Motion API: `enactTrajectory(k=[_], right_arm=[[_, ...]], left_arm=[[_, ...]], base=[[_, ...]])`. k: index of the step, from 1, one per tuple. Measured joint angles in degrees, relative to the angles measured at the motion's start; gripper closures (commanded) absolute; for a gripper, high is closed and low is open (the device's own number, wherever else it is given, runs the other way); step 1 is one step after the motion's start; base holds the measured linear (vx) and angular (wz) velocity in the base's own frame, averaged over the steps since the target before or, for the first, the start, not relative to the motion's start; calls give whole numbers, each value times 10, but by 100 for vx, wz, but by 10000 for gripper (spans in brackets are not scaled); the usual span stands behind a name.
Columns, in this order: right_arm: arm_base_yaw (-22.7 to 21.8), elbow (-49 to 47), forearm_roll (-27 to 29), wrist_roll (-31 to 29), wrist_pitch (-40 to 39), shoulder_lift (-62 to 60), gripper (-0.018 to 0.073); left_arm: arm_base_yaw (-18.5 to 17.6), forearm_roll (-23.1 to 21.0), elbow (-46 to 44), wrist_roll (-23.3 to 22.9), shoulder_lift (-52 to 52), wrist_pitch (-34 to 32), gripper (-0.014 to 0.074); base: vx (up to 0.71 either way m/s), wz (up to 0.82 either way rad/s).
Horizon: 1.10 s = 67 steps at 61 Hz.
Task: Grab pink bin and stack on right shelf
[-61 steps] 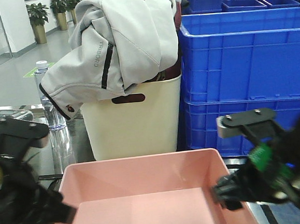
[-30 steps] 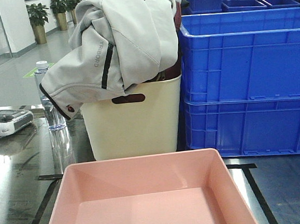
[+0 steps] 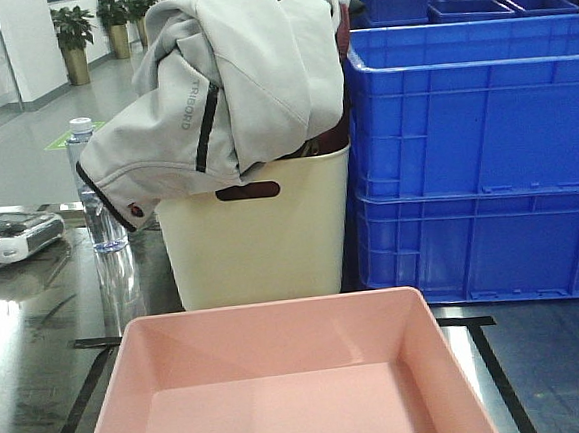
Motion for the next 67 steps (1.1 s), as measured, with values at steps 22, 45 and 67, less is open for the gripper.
enactTrajectory(k=[22, 45, 67], right_arm=[[0, 0, 1, 1, 2, 0, 571], [0, 0, 2, 2, 4, 0, 571], [0, 0, 3, 2, 4, 0, 568]], left_arm=[[80, 54, 69, 22, -116, -88, 603], [234, 98, 291, 20, -236, -364, 599], [294, 98, 301, -38, -253, -396, 599]], base=[[0, 0], [0, 0], [0, 0]])
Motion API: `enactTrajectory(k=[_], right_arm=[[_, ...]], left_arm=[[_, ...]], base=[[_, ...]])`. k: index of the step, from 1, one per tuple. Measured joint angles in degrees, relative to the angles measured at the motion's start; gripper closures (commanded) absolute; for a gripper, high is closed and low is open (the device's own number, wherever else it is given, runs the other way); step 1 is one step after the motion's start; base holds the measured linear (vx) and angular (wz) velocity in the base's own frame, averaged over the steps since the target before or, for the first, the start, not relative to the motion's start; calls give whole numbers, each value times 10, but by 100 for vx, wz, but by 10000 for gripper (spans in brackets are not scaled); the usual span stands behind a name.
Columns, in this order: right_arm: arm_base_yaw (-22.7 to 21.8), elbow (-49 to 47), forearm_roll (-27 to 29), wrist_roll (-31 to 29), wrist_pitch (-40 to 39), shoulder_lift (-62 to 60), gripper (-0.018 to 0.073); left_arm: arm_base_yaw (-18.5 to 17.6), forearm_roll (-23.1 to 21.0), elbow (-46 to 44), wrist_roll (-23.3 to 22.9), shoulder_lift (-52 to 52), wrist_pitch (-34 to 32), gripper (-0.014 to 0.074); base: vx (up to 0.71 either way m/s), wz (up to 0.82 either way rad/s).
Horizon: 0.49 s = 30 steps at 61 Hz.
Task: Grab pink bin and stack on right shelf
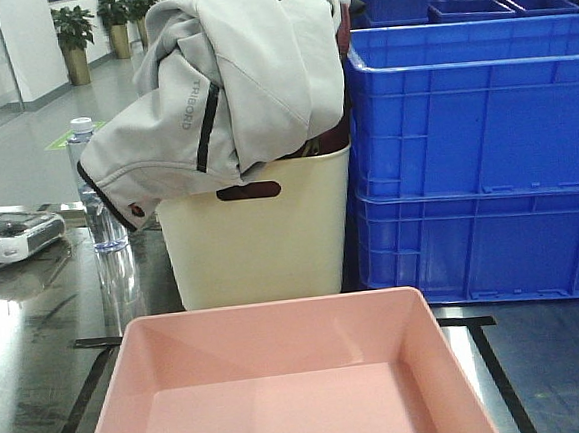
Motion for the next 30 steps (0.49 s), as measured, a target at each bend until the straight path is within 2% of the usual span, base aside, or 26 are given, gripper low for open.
enactTrajectory(k=[11, 30], right_arm=[[0, 0, 0, 0, 0, 0, 568], [0, 0, 0, 0, 0, 0, 568]], left_arm=[[3, 0, 0, -39, 0, 2, 596], [3, 0, 0, -44, 0, 2, 596]], base=[[0, 0], [0, 0]])
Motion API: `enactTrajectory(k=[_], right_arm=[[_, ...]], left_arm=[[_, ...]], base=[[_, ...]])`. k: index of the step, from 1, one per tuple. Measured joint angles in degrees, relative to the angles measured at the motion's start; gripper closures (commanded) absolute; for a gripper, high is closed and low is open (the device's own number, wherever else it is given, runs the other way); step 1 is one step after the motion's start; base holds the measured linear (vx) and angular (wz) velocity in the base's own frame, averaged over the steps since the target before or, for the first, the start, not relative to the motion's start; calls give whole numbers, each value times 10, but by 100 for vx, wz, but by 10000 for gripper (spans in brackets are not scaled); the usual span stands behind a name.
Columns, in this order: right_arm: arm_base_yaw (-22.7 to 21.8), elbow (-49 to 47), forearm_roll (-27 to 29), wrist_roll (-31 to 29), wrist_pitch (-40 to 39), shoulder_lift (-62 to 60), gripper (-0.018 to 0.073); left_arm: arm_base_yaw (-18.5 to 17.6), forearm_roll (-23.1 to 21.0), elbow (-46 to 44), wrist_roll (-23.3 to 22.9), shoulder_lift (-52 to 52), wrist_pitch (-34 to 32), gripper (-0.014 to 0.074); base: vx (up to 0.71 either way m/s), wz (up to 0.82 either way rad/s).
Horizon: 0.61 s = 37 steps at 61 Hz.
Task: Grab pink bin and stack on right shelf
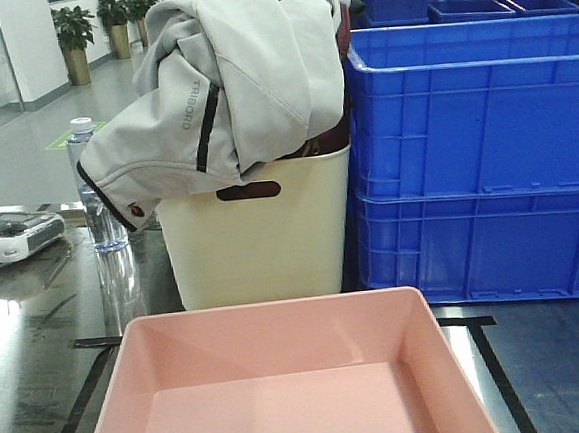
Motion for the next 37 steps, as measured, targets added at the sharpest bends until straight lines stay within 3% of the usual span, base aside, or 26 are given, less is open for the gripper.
enactTrajectory(k=[37], right_arm=[[-7, 7, 0, 0, -6, -14, 568]], left_arm=[[0, 0, 0, 0, 0, 0, 596]], base=[[0, 0]])
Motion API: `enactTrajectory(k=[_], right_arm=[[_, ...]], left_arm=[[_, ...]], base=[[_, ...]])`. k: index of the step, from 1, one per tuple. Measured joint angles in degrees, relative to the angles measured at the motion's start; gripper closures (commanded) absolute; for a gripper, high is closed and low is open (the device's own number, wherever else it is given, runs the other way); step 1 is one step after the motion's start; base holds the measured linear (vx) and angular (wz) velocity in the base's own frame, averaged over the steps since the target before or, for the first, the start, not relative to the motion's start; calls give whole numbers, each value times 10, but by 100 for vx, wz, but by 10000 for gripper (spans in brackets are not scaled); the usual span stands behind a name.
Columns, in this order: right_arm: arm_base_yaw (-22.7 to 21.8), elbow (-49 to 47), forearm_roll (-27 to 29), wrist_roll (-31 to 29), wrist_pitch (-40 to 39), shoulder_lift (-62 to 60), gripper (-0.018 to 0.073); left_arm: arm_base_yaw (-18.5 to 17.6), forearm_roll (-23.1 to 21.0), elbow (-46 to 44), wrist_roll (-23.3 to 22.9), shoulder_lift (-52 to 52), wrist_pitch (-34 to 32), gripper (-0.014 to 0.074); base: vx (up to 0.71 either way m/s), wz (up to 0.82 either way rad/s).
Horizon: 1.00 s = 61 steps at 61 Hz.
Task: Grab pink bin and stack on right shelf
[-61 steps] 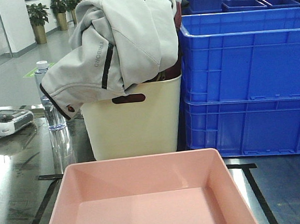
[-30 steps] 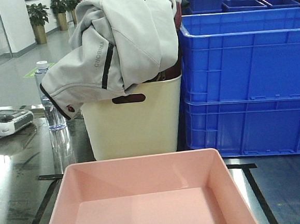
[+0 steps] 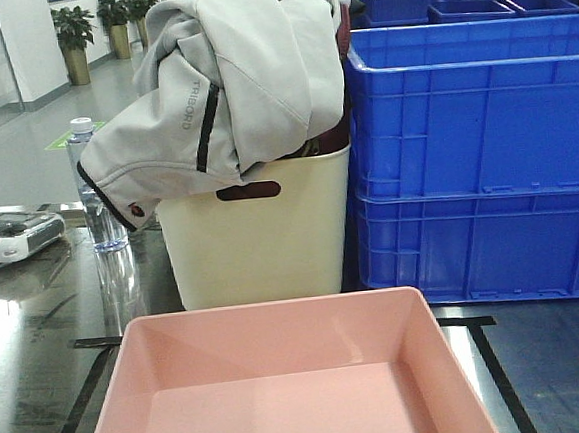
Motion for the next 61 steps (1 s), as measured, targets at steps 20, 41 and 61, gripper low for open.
enactTrajectory(k=[20, 41, 61], right_arm=[[-198, 219, 0, 0, -268, -172, 568], [-243, 362, 21, 32, -437, -262, 568], [-274, 361, 29, 30, -488, -262, 568]], left_arm=[[0, 0, 0, 0, 0, 0, 596], [0, 0, 0, 0, 0, 2, 596], [0, 0, 0, 0, 0, 3, 596]], base=[[0, 0], [0, 0], [0, 0]])
